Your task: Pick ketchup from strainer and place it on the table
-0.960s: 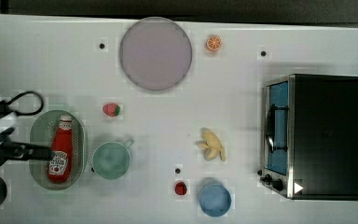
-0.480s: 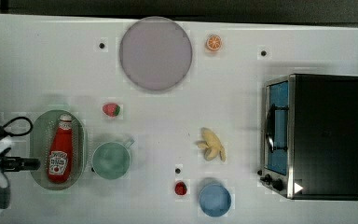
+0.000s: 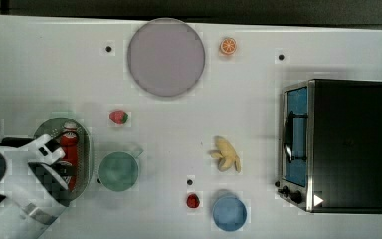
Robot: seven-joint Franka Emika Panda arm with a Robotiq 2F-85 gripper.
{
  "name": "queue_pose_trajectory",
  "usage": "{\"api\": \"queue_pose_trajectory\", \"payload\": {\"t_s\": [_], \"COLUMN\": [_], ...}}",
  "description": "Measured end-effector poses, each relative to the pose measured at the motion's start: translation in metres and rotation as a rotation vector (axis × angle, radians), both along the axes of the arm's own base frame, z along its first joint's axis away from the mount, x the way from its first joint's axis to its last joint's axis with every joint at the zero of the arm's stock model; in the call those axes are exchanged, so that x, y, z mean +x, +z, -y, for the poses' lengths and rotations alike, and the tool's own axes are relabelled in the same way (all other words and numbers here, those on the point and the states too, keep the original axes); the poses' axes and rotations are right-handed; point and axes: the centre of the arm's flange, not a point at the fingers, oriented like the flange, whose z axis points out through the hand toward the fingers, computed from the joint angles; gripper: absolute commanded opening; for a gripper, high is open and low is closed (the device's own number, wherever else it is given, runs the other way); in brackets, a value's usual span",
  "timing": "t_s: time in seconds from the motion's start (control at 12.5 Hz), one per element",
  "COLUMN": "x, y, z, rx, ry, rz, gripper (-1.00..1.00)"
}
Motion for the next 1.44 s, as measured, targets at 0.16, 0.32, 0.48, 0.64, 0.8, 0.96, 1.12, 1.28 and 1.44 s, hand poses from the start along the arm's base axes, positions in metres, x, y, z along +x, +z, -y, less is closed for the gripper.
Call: {"api": "queue_pose_trajectory", "payload": {"t_s": [0.16,0.32,0.48,0.64,0.8,0.96,1.12,1.28,1.44], "x": [-0.005,-0.008,-0.011,-0.007,-0.001,0.0,0.0,0.0,0.0], "y": [-0.028,-0.048,-0.065,-0.078,-0.086,-0.092,-0.093,-0.091,-0.083], "z": [-0.002,-0.001,0.0,0.001,0.006,0.008,0.007,0.006,0.005], "rx": [0.025,0.02,0.021,0.056,0.06,0.057,0.062,0.061,0.052], "ry": [-0.031,-0.03,-0.034,-0.066,-0.07,-0.076,-0.077,-0.073,-0.063], "rz": [-0.043,-0.059,-0.08,-0.067,-0.052,-0.063,-0.057,-0.05,-0.038], "gripper": [1.0,1.0,1.0,1.0,1.0,0.69,0.22,0.21,0.21]}}
